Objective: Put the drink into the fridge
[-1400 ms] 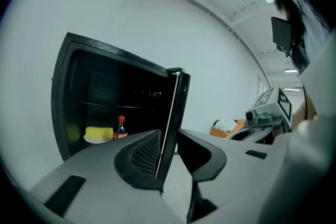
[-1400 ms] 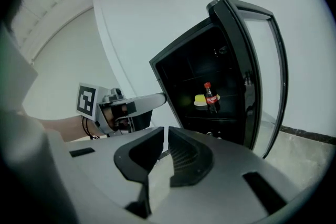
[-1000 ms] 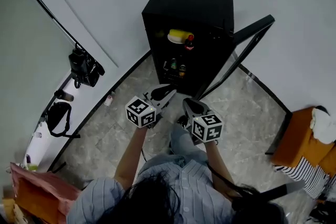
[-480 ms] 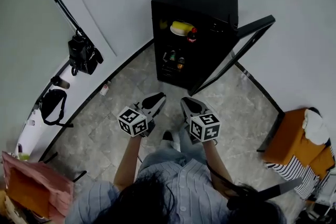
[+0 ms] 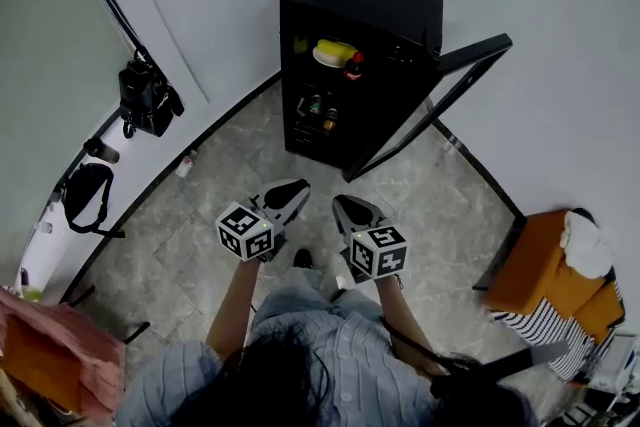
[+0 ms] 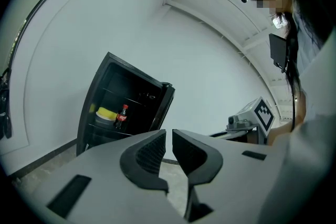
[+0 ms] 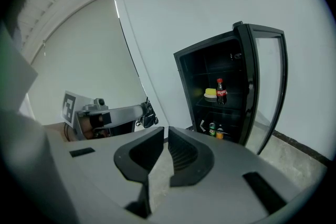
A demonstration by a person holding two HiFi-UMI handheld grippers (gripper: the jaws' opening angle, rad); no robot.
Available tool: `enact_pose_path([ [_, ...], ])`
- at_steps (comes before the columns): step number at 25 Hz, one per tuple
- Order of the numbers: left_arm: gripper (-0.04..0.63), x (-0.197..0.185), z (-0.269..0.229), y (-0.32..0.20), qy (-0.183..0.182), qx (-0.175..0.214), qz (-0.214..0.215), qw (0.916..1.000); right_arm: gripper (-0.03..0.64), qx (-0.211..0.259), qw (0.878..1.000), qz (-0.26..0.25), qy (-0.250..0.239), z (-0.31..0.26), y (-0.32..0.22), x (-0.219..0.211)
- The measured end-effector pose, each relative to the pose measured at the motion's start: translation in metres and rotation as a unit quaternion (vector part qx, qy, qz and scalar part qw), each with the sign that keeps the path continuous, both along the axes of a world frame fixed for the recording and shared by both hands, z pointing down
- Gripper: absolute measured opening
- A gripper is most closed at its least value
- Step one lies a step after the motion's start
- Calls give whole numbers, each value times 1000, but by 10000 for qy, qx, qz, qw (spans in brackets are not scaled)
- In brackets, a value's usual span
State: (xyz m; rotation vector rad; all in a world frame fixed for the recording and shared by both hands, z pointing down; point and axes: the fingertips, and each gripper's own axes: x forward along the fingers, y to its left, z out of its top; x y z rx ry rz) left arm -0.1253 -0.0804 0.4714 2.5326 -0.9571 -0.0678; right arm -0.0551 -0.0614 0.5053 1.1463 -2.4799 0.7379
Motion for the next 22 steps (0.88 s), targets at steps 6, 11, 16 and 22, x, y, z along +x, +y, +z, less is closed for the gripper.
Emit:
enact_pose_path([
  [6, 41, 17, -10, 7, 11, 45, -37, 10000, 35, 79, 9999, 47, -68, -10, 7, 19],
  [11, 36, 33, -12, 36, -95, -44, -84, 9999, 35, 161, 9998, -52, -135, -19, 26, 29],
  [16, 32, 51, -12, 67, -172, -75, -121, 9997, 35, 329, 9990, -177, -235, -34, 52, 39],
  [22, 26, 63, -16, 111, -276, -111, -197, 9994, 35, 388, 9984, -291, -304, -40, 101, 56],
])
